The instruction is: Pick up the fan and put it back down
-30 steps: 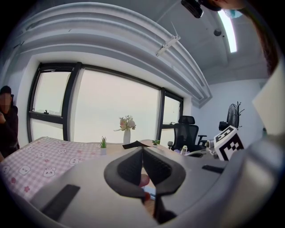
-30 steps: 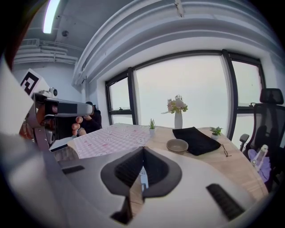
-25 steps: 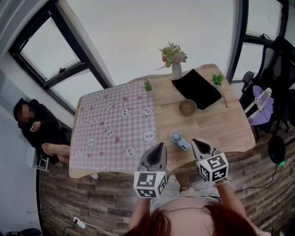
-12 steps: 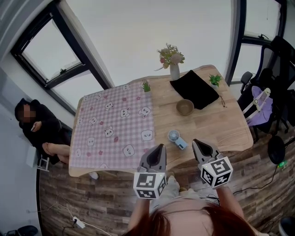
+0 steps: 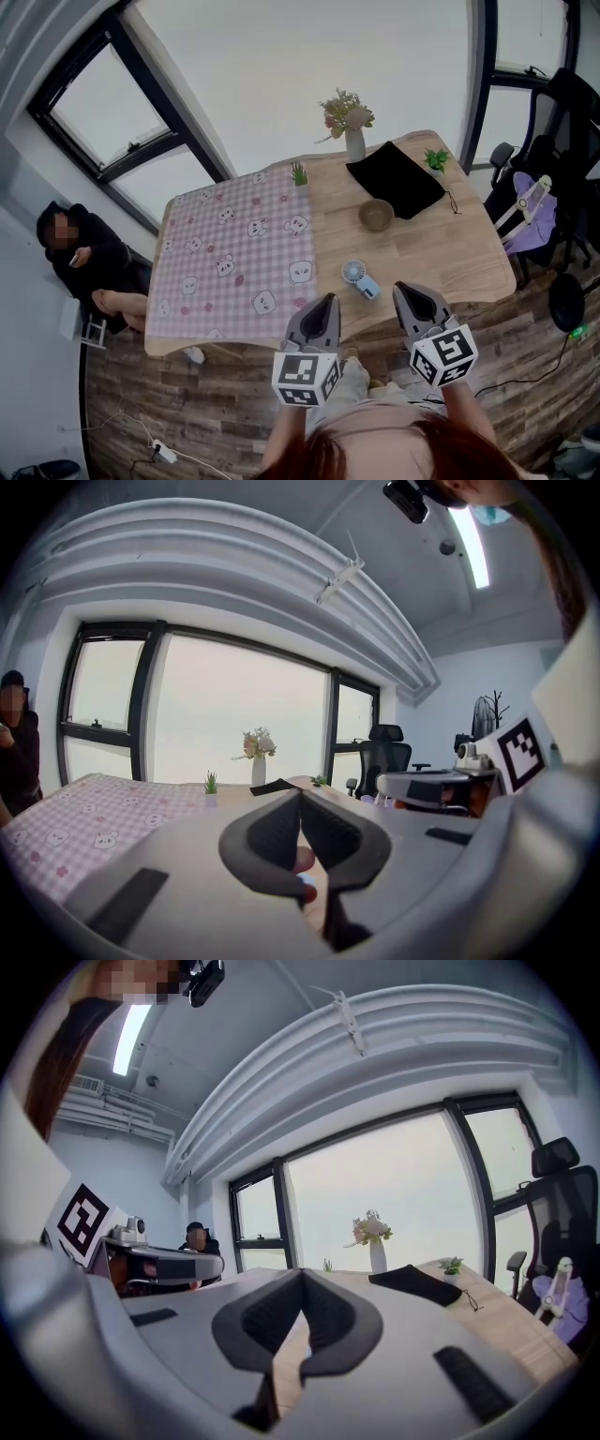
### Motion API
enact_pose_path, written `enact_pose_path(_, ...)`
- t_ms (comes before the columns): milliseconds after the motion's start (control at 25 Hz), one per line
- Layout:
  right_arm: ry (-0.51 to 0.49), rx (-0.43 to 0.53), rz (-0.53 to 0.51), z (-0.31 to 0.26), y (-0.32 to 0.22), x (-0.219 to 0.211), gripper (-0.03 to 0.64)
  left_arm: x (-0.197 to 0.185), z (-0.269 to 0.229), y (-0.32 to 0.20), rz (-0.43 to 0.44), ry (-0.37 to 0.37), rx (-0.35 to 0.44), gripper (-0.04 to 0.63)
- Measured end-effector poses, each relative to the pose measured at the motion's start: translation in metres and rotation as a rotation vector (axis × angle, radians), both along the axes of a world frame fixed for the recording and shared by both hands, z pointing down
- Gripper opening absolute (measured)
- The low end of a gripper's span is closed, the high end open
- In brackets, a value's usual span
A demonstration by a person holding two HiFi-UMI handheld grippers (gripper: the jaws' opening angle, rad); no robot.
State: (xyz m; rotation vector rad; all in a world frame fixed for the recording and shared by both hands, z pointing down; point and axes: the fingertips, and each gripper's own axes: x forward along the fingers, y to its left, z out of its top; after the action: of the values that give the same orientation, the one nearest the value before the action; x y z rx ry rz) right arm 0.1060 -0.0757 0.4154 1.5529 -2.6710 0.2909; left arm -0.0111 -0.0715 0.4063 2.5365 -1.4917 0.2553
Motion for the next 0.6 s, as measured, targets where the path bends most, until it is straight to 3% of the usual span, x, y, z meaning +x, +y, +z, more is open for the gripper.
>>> enact_pose_path(600, 0.041, 0.056, 0.010, -0.017, 0.026, 0.008, 0.000, 0.009, -0.006, 0.028, -0.006, -0.022, 0.017, 0.011)
